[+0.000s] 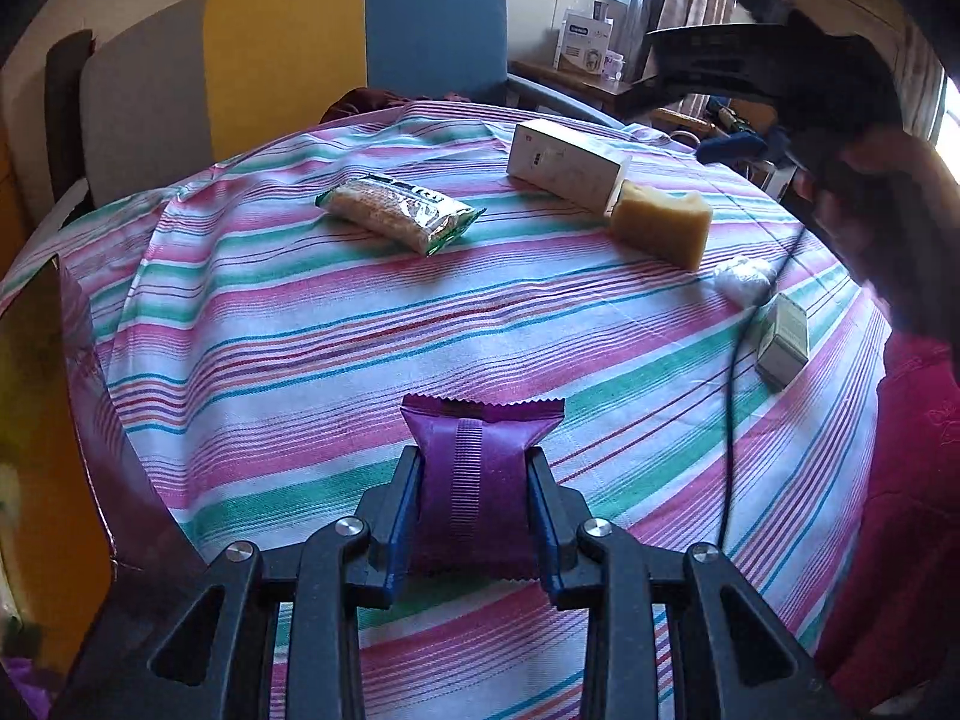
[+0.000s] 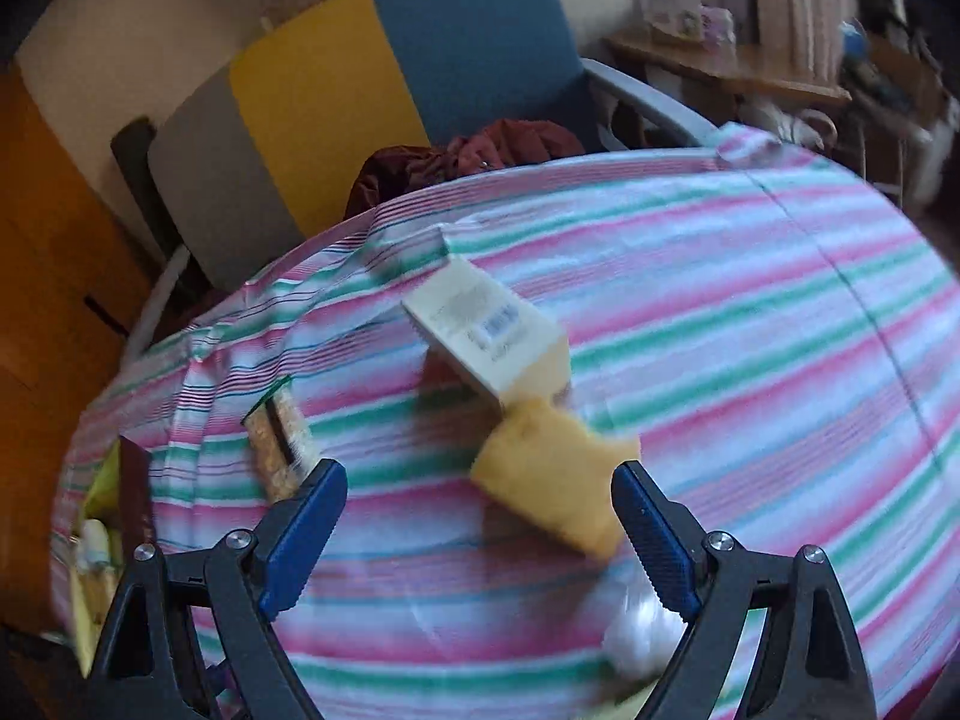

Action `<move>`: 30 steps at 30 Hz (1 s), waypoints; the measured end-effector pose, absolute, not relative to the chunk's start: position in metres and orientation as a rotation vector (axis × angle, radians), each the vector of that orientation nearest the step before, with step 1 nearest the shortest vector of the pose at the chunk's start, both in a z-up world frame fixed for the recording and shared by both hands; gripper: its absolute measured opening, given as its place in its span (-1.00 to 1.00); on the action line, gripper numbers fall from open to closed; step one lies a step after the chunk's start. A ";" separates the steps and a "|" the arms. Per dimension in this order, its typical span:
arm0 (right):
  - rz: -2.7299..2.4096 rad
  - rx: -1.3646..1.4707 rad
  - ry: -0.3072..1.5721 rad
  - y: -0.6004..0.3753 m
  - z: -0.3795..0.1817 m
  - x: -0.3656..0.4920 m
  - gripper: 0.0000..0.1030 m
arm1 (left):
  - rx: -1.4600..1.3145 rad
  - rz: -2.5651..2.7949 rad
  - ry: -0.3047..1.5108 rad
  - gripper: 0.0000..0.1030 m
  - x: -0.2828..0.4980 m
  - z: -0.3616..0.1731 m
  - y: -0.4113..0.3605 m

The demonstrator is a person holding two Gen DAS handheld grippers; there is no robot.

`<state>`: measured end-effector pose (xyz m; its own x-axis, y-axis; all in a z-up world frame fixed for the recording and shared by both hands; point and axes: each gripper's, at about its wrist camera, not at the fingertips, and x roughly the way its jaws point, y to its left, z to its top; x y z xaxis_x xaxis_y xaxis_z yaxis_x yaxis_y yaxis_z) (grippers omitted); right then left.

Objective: Organize objects
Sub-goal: 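Hold the purple packet in the left gripper while the right gripper grasps the white medicine box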

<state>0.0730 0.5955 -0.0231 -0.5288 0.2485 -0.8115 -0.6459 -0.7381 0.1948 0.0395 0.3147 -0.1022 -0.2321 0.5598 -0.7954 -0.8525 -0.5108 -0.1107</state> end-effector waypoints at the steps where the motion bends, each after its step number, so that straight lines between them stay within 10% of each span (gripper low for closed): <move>1: 2.264 -1.129 0.593 0.600 -0.023 0.060 0.76 | -1.019 1.879 0.430 -0.37 0.039 -0.103 0.315; 10: 2.161 -1.445 0.205 0.624 -0.067 -0.032 0.76 | -1.033 1.873 0.391 -0.36 0.036 -0.106 0.313; 12: 2.152 -1.489 0.190 0.624 -0.080 -0.040 0.57 | -1.033 1.872 0.384 -0.36 0.035 -0.107 0.312; 14: 2.157 -1.496 0.194 0.623 -0.086 -0.044 -0.03 | -1.032 1.870 0.380 -0.36 0.035 -0.108 0.312; 30: 2.448 -1.318 0.339 0.510 -0.029 0.022 -0.03 | -1.049 1.911 0.380 -0.37 0.041 -0.101 0.296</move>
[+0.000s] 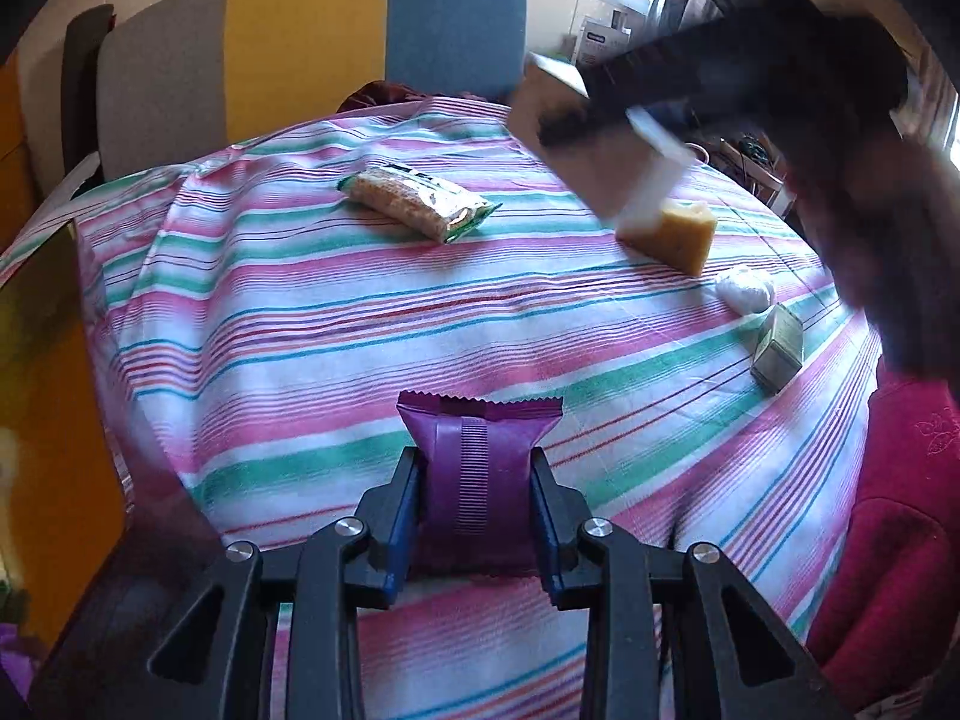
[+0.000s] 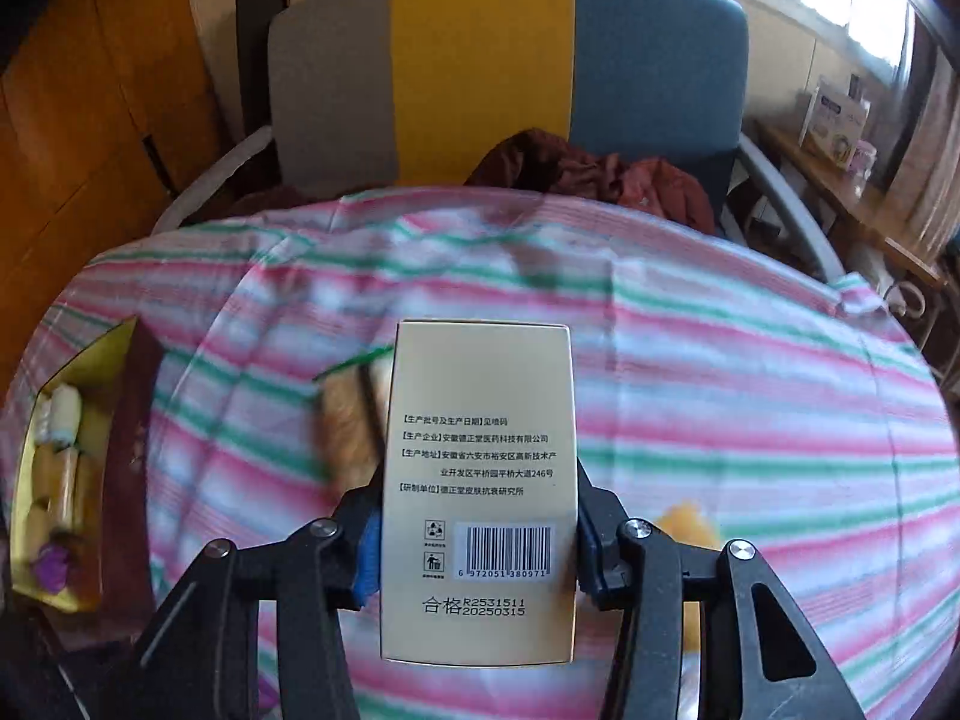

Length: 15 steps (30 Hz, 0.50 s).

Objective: Organize objects
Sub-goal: 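Carry the purple packet to the gold tray and release it with the left gripper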

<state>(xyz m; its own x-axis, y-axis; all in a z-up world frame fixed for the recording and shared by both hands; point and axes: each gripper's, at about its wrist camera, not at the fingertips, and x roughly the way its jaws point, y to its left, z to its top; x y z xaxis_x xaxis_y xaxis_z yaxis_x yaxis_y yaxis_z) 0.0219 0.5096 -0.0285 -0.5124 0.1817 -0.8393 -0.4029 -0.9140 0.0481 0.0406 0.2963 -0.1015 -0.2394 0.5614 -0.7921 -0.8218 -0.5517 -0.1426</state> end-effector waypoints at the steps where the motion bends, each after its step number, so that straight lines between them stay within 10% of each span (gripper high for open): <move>1: 2.439 -1.338 0.348 0.500 -0.036 0.030 -0.03 | -1.046 1.914 0.376 -0.37 0.042 -0.099 0.293; 15: 2.364 -1.427 0.415 0.473 -0.096 0.068 -0.04 | -0.999 2.033 0.278 -0.37 0.043 -0.048 0.241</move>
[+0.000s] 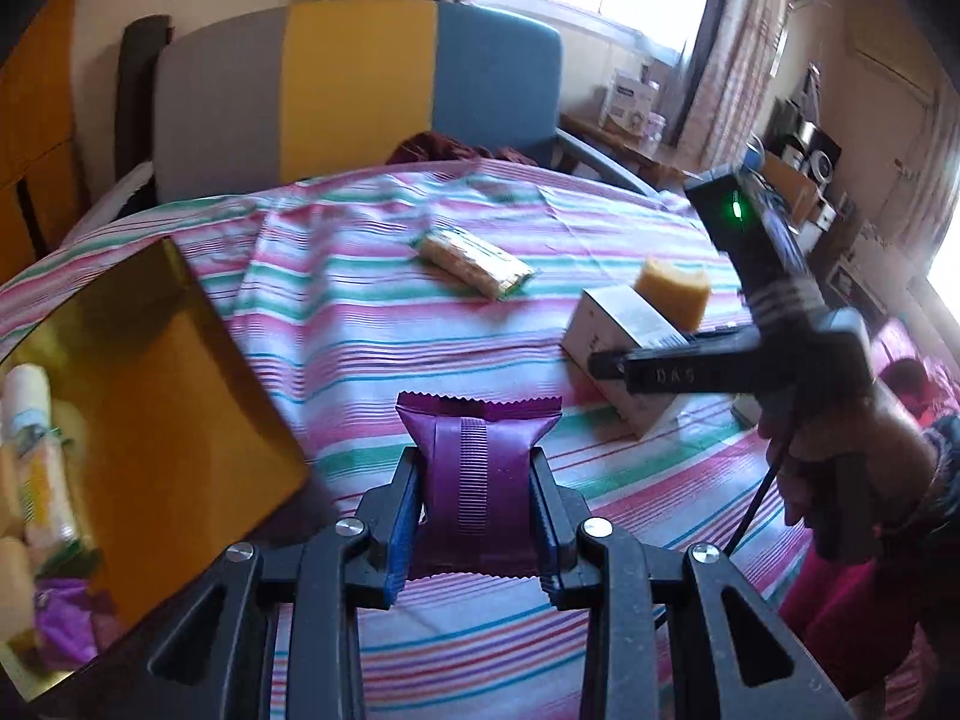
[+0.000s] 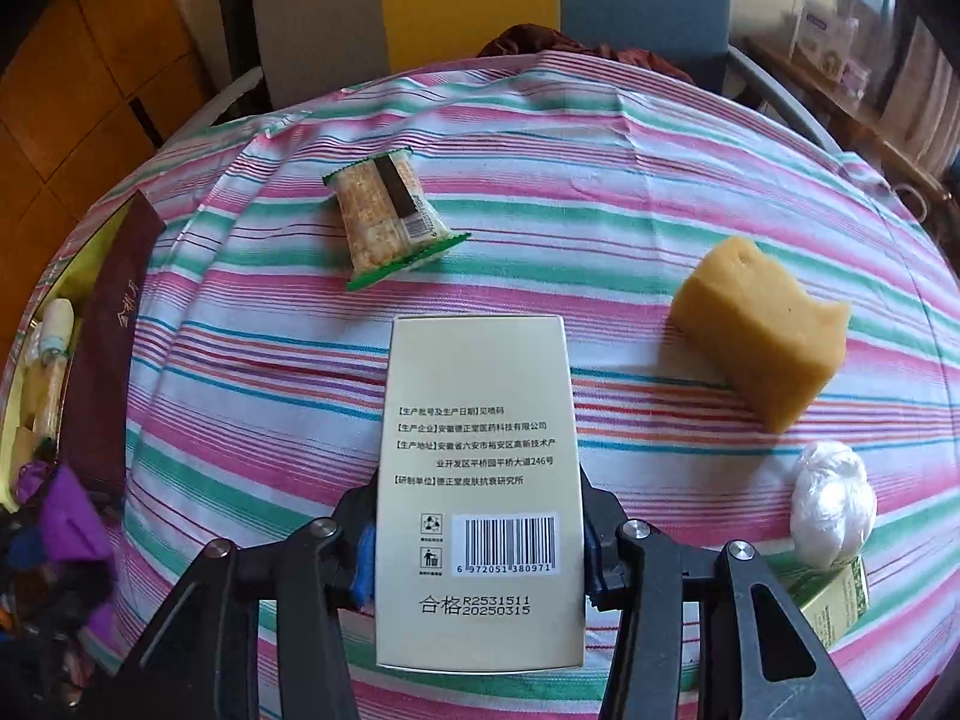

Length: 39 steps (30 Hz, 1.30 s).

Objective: Organize objects
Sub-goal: 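Carry the purple packet to the gold tray and release it with the left gripper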

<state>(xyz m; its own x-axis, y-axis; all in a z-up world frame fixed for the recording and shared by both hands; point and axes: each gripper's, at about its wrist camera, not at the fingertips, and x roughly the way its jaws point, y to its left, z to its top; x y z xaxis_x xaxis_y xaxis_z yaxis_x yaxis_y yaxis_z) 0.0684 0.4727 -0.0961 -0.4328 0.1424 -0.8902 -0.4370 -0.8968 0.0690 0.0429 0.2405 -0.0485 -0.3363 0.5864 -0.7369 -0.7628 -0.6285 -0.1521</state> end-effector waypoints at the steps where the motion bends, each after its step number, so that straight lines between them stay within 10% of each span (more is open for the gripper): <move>1: 2.367 -1.429 0.396 0.470 -0.096 0.068 -0.04 | -1.002 2.048 0.263 -0.37 0.040 -0.045 0.233; 25: 2.375 -1.445 0.297 0.464 -0.092 0.069 -0.03 | -1.390 2.343 -0.224 -0.37 -0.160 -0.056 0.088; 39: 2.370 -1.459 0.302 0.464 -0.095 0.069 -0.03 | -1.480 2.493 -0.055 -0.31 -0.250 -0.098 0.114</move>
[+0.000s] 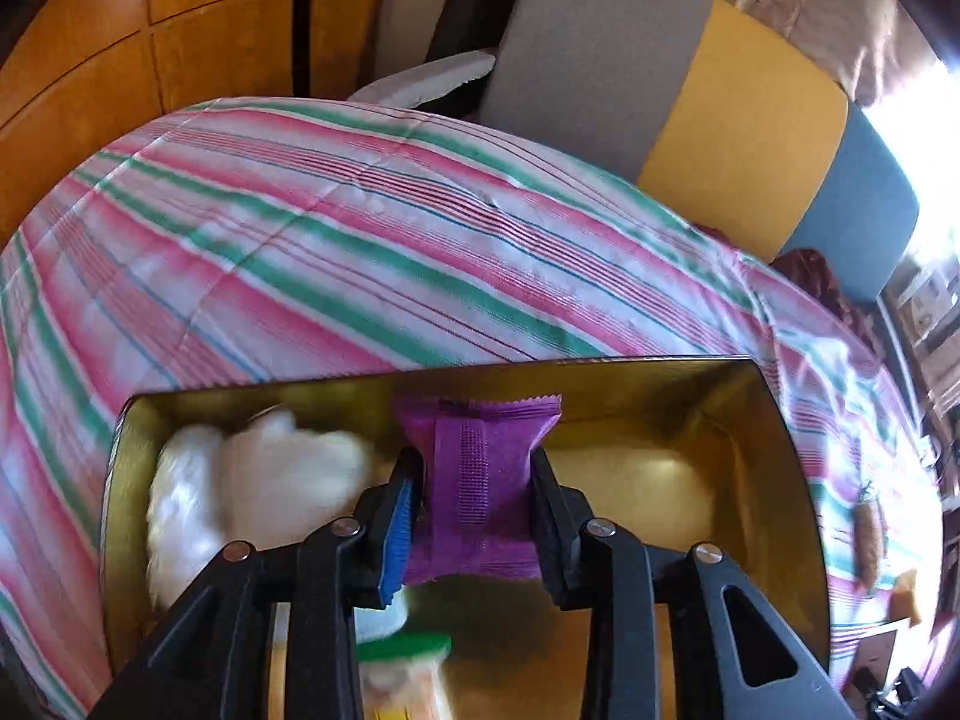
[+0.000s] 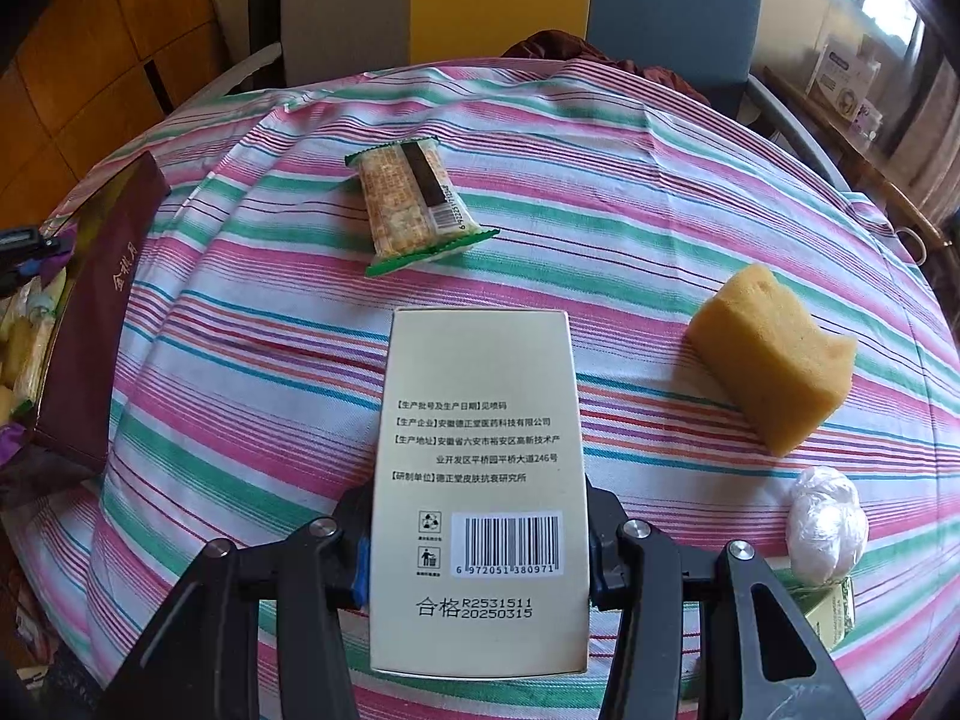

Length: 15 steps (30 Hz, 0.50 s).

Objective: Organize objects
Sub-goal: 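Carry the purple packet to the gold tray and release it with the left gripper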

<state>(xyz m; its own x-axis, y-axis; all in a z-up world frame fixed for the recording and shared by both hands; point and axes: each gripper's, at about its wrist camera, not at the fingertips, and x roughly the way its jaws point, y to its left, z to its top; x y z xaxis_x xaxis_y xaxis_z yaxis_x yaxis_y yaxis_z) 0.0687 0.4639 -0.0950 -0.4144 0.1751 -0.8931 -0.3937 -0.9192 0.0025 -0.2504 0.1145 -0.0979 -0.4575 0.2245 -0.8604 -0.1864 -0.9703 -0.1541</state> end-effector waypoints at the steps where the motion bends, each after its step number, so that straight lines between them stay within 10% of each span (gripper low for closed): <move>1: 2.370 -1.459 0.302 0.464 -0.095 0.069 -0.03 | -1.498 2.497 -0.047 -0.31 -0.254 -0.102 0.115; 15: 2.365 -1.463 0.297 0.464 -0.097 0.067 -0.03 | -1.413 2.528 -0.062 -0.09 -0.226 -0.061 0.100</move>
